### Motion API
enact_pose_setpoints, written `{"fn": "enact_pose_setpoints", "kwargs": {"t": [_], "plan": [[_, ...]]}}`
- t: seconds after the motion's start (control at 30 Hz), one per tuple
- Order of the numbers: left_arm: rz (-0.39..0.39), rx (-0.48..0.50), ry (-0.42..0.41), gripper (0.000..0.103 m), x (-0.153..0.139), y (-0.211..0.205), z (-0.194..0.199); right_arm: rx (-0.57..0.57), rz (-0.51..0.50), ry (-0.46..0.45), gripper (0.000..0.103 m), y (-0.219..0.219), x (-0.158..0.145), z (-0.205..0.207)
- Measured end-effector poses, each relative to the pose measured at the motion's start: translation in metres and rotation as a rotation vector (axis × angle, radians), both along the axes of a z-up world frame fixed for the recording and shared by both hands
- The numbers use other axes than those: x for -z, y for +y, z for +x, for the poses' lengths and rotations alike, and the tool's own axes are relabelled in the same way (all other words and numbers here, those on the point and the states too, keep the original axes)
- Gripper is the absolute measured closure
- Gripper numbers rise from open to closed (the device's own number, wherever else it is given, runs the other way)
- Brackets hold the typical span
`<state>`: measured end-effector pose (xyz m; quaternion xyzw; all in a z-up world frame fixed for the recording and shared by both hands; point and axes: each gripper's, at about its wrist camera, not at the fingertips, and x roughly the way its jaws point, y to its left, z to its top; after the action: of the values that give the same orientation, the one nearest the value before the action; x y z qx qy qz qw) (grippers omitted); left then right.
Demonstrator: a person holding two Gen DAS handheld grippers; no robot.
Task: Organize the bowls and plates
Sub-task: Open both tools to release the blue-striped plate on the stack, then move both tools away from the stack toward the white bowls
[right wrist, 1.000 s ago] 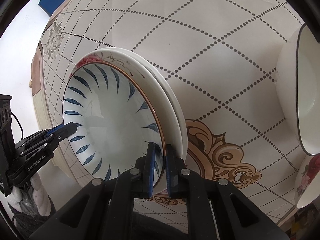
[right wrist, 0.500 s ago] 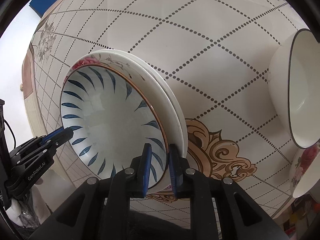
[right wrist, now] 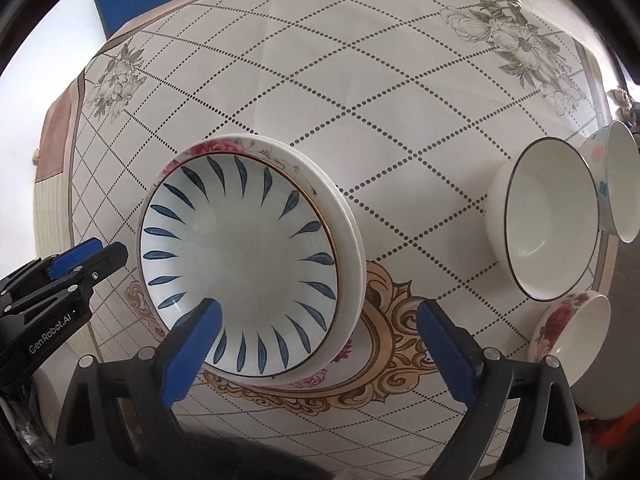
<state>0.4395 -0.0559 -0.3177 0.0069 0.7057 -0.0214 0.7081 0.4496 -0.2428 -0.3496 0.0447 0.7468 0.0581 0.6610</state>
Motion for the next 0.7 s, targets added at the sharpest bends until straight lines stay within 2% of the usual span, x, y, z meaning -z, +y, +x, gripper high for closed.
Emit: {"fn": "enact_pose_setpoints", "kwargs": {"t": [0.13,0.2,0.27,0.53,0.7], "plan": [[0.004,0.016,-0.079,0.030,-0.022,-0.001,-0.014,-0.002,-0.053,-0.096,0.004,-0.001,-0.023,-0.016],[0.017,0.025,-0.117,0.026,-0.033,-0.004,-0.022,0.005,-0.069,-0.134,0.004,-0.002,-0.035,-0.026],[0.024,0.023,-0.158,0.016,-0.045,-0.007,-0.030,0.003,-0.082,-0.168,0.004,-0.002,-0.047,-0.038],[0.017,-0.015,-0.246,0.015,-0.088,-0.007,-0.065,-0.019,-0.116,-0.289,0.003,-0.005,-0.094,-0.084],[0.015,-0.007,-0.292,0.014,-0.111,-0.008,-0.095,-0.006,-0.090,-0.341,0.003,-0.005,-0.126,-0.114]]}}
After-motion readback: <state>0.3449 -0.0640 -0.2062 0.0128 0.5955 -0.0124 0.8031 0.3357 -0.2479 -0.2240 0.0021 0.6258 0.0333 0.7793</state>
